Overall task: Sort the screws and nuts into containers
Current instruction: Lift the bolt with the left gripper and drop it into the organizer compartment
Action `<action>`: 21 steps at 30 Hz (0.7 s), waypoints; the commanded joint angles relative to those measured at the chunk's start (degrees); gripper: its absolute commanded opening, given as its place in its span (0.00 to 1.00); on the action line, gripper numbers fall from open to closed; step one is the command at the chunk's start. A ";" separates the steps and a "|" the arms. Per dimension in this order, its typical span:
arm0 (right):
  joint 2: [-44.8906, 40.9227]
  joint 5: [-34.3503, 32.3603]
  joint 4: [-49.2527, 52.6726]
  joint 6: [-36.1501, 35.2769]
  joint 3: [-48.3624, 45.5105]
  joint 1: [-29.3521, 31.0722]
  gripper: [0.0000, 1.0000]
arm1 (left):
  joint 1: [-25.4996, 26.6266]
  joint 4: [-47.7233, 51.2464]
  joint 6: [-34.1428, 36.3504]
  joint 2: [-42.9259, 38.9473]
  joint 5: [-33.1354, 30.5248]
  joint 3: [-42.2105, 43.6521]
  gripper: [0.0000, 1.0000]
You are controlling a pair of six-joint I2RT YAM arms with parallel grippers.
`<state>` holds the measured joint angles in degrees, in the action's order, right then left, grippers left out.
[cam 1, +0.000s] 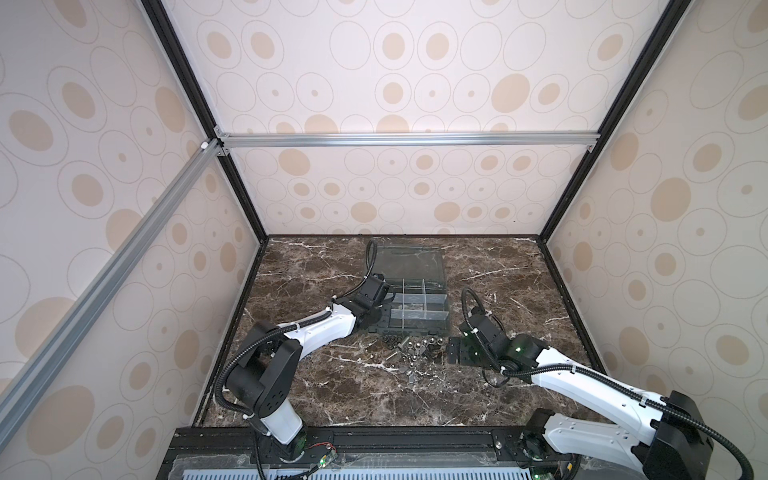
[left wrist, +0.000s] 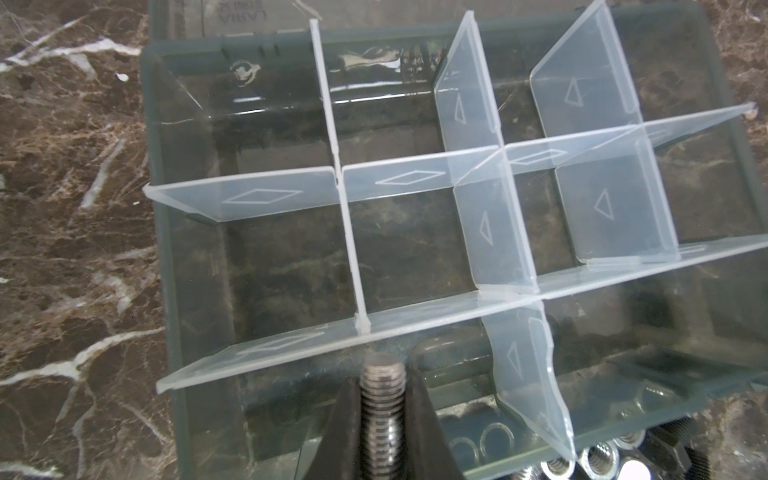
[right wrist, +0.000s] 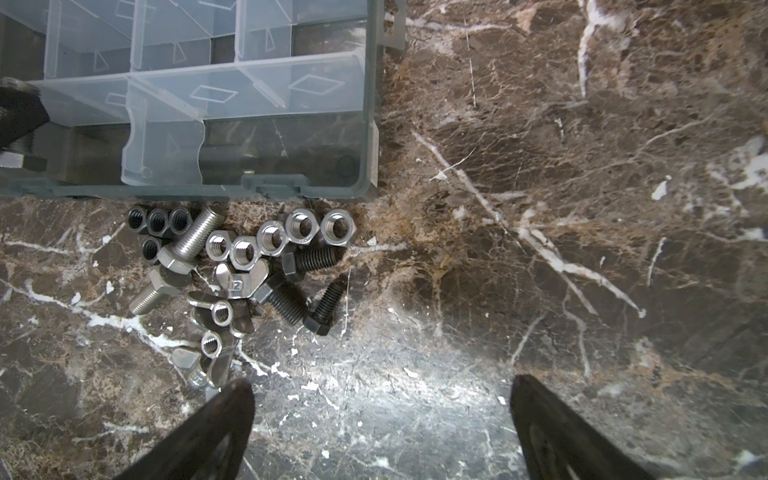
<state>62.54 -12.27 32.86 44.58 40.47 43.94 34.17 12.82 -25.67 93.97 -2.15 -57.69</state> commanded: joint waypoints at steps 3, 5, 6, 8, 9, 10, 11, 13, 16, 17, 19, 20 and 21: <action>-0.43 -0.87 1.33 0.88 -0.67 0.61 1.00 | -0.61 -1.72 -0.54 -0.28 0.17 -1.68 0.14; -0.40 -0.82 1.24 0.80 -0.69 0.61 1.00 | -0.60 -1.73 -0.63 -0.52 0.05 -1.57 0.16; -0.36 -0.82 1.22 0.77 -0.73 0.61 1.00 | -0.69 -1.73 -0.80 -0.74 0.00 -1.49 0.17; -0.40 -0.65 1.19 0.77 -0.74 0.62 1.00 | -0.80 -1.73 -1.04 -1.22 -0.13 -1.26 0.19; -0.48 -0.57 1.18 0.78 -0.74 0.57 1.00 | -0.82 -1.74 -1.18 -1.50 -0.28 -1.09 0.20; -0.54 -0.51 1.20 0.75 -0.75 0.61 1.00 | -0.82 -1.90 -1.35 -1.83 -0.41 -0.86 0.21; -0.51 -0.31 1.16 0.77 -0.81 0.59 1.00 | -0.86 -1.91 -1.55 -2.23 -0.53 -0.55 0.22; -0.66 -0.05 1.26 0.76 -0.98 0.59 1.00 | -0.88 -2.08 -1.90 -3.01 -0.94 0.17 0.22; -0.96 -0.09 1.25 0.84 -1.18 0.62 1.00 | -0.91 -2.58 -2.58 -4.67 -1.53 1.70 0.25; -1.08 -0.12 1.22 0.80 -1.31 0.62 1.00 | -0.86 -2.62 -2.86 -5.20 -1.78 2.10 0.25; -1.21 -0.08 0.98 0.73 -1.46 0.62 1.00 | -0.89 -2.80 -3.36 -6.26 -2.06 2.87 0.25; -1.20 0.13 0.94 0.60 -1.45 0.55 1.00 | -0.90 -3.02 -3.55 -6.80 -2.15 3.29 0.25; -1.13 0.15 0.97 0.51 -1.37 0.61 1.00 | -0.86 -3.15 -3.70 -7.27 -2.19 3.61 0.25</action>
<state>62.24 -12.03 33.06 44.56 39.70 43.99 33.69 10.74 -27.79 88.66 -2.98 -54.87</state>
